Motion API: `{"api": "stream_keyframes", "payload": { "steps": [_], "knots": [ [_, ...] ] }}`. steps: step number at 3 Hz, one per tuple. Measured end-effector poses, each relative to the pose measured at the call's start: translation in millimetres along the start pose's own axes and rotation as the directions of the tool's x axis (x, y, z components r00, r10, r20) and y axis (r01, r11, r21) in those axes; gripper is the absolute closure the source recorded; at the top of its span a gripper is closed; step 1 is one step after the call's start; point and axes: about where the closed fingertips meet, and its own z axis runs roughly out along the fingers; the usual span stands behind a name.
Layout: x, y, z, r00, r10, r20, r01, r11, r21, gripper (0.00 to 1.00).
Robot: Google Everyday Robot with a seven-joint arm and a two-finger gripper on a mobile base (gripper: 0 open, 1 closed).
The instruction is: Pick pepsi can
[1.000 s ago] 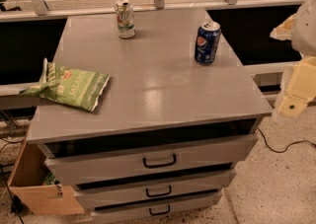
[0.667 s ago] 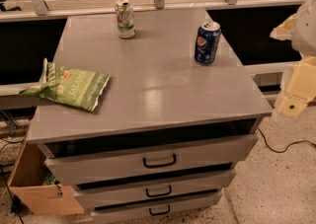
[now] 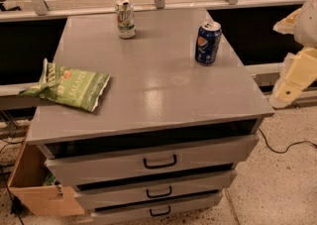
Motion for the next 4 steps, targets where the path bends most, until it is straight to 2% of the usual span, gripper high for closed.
{"api": "stream_keyframes", "payload": {
  "steps": [1, 2, 3, 4],
  "knots": [
    [9.8, -44.0, 22.9, 0.997, 0.041, 0.060, -0.043, 0.9986, 0.029, 0.00],
    [18.6, -84.4, 41.2, 0.986, 0.093, 0.137, -0.103, 0.9923, 0.069, 0.00],
    [22.3, -113.0, 56.5, 0.971, 0.113, 0.209, -0.135, 0.9862, 0.095, 0.00],
    [17.8, -135.2, 73.3, 0.948, 0.120, 0.296, -0.157, 0.9824, 0.102, 0.00]
  ]
}}
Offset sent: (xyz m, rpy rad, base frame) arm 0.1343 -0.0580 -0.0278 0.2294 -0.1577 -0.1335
